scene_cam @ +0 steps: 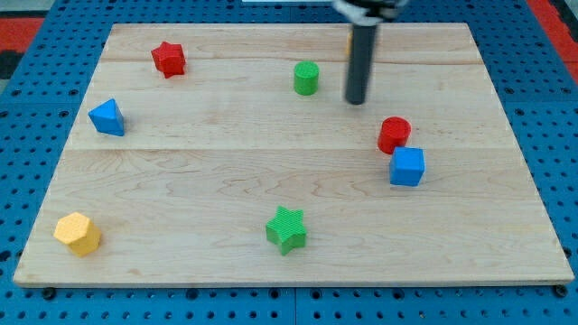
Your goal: Slide the red circle to the bottom of the green circle
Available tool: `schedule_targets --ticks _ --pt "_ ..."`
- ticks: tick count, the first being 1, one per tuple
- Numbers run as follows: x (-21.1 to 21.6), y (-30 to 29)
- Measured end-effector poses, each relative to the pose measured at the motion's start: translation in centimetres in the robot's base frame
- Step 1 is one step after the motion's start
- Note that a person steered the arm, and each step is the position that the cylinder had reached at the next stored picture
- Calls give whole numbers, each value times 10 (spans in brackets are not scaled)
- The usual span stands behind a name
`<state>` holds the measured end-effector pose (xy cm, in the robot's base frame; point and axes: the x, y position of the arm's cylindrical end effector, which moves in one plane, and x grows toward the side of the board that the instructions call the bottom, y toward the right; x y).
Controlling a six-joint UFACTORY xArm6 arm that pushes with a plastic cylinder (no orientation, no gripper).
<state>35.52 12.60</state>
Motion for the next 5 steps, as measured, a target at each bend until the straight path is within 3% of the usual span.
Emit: schedule_targets --ticks 1,2,3,5 --pt "17 73" --pt "68 72" --pt "91 52" --pt "83 -26"
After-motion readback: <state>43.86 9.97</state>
